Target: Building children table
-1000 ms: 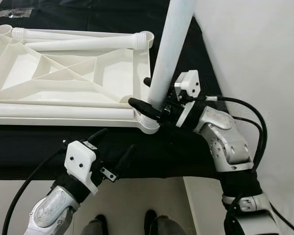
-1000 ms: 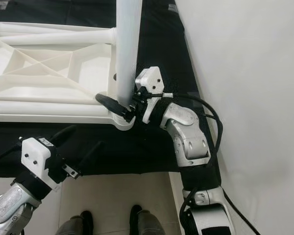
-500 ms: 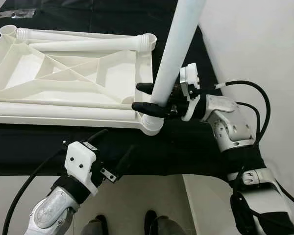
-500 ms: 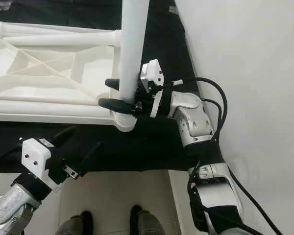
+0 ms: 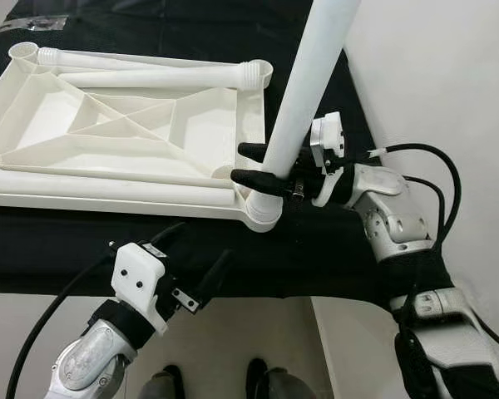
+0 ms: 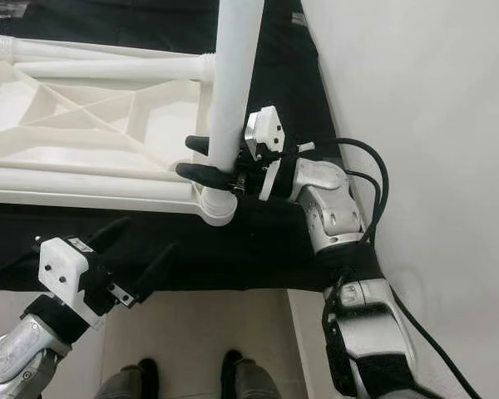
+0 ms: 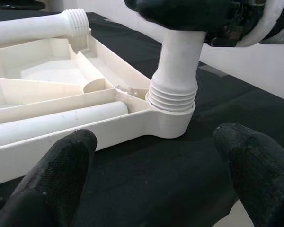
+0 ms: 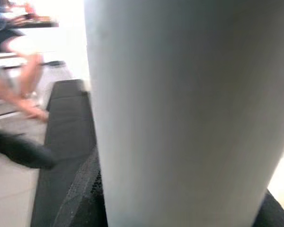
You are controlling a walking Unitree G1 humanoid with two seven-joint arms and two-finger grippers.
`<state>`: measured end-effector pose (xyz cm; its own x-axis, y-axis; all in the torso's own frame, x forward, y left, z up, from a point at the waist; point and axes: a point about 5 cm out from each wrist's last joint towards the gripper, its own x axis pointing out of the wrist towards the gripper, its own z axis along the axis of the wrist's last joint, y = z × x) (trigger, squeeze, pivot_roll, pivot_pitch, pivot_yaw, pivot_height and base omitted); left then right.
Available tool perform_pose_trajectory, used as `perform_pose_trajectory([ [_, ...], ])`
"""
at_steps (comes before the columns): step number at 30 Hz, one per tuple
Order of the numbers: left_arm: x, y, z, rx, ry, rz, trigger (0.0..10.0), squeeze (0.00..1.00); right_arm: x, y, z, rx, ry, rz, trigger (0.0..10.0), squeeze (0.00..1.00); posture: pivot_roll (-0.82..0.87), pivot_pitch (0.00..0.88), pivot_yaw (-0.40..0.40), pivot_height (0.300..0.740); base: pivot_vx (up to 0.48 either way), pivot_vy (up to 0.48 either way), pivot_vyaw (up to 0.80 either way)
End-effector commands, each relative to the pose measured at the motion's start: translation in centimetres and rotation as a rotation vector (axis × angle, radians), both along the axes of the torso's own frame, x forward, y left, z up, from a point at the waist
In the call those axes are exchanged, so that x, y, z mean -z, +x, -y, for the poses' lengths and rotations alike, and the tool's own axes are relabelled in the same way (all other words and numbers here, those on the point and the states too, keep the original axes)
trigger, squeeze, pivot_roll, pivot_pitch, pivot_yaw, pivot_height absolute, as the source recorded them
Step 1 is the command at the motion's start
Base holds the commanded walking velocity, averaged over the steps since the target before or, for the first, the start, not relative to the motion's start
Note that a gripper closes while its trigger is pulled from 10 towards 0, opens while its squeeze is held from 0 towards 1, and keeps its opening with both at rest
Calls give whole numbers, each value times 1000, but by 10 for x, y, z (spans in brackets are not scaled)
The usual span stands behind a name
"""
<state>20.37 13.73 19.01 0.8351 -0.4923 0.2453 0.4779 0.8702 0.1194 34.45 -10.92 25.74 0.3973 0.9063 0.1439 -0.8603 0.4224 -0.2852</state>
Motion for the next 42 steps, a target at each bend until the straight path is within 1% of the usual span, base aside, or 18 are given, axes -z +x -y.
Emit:
perform_pose_trajectory([
  [1,7,-2,1,12,-1,-36,10000,0,72,-23,-8,543,-20,-322,0,0,89,321,-119,740,0,0,0],
  [5,8,-2,3,21,-2,-41,10000,0,85,-40,-18,675,-12,-371,0,0,80,310,-103,740,0,0,0],
  [10,8,-1,5,29,-11,-39,10000,0,83,-34,-32,638,-32,-326,0,0,96,306,-111,740,0,0,0],
  [11,8,-1,4,20,-9,-38,10000,0,80,-31,-33,642,-31,-314,7490,0,98,306,-109,740,0,0,0],
  [12,8,-1,4,20,-9,-38,10000,0,80,-31,-33,642,-31,-314,7490,0,98,306,-109,740,0,0,0],
  [13,8,-1,2,13,-7,-38,10000,0,74,-27,-33,614,-2,-295,10000,482,100,302,-107,740,0,0,0],
  [14,8,-1,1,8,-6,-38,10000,0,70,-25,-33,593,20,-281,10000,482,103,300,-104,740,0,0,0],
  [15,8,-1,1,8,-6,-37,10000,0,65,-24,-36,532,55,-285,10000,1000,102,299,-100,740,0,0,0],
  [19,7,0,2,15,-6,-35,10000,0,44,-24,-44,345,111,-232,10000,1000,101,300,-96,740,0,0,0],
  [21,7,0,2,16,-6,-35,10000,0,40,-26,-46,332,114,-219,10000,1000,101,300,-96,740,0,0,0],
  [22,7,1,2,18,-6,-33,10000,0,21,-23,-44,226,126,-189,10000,0,107,302,-96,740,0,0,0],
  [27,6,1,3,16,-5,-30,10000,0,6,-22,-47,50,59,-102,10000,0,113,305,-101,740,0,0,0],
  [31,5,2,0,3,-1,-24,10000,0,5,-24,-43,-201,-38,-63,10000,0,120,306,-112,740,0,0,0],
  [35,5,2,0,-1,1,-21,10000,0,5,-15,-38,-258,-58,-82,10000,0,124,307,-119,740,0,0,0],
  [36,5,2,0,-2,2,-20,10000,0,3,-11,-37,-269,-56,-87,6157,0,126,305,-120,740,0,0,0],
  [38,5,2,-1,-3,3,-20,10000,0,3,-9,-37,-268,-57,-88,6157,0,126,305,-120,740,0,0,0],
  [39,5,2,-1,-4,3,-19,10000,0,2,-6,-36,-264,-59,-89,0,0,127,305,-120,740,0,0,0],
  [42,4,2,-1,-6,5,-18,10000,0,2,0,-33,-262,-62,-91,0,0,129,304,-120,740,0,0,0],
])
